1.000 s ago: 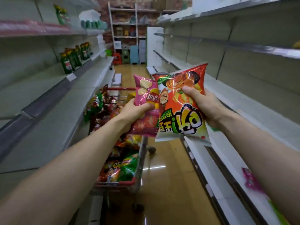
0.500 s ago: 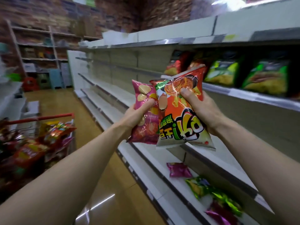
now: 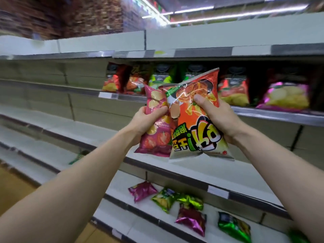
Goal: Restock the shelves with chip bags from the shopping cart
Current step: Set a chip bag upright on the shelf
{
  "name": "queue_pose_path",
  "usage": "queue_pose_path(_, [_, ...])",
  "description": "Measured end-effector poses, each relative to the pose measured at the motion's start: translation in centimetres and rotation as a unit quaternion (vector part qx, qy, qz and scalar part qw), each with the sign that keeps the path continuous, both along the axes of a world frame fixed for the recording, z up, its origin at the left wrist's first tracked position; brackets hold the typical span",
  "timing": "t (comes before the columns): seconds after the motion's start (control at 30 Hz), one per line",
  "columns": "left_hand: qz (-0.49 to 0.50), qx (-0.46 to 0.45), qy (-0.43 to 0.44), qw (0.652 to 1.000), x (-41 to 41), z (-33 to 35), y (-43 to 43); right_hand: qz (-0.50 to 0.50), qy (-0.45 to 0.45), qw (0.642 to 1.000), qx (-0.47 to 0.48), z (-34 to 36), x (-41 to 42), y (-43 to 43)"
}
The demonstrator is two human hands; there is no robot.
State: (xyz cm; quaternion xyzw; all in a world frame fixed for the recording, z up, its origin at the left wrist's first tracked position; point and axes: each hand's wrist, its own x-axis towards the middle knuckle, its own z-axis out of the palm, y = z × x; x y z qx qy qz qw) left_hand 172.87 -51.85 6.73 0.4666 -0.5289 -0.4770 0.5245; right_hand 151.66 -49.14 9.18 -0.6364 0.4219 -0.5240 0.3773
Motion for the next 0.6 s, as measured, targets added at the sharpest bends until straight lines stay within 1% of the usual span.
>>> queue_pose_path(0.1, [-0.024,-0.013,0.019,0.999,-3.3,0.0,-1.1,-0.038,-0.003,0.999,0.002,0.3,-3.4,1.1])
queue_pose_path(0.3, [-0.098,-0.029,0.033,0.994,-12.4,0.7,-1.6,-0.158,0.014,0.987,-0.017,1.5,-11.0,4.2])
queue_pose_path(0.6, [-0.191,-0.040,0.043,0.980,-27.6,2.6,1.7,-0.252,0.024,0.967,-0.033,3.5,-24.0,11.5])
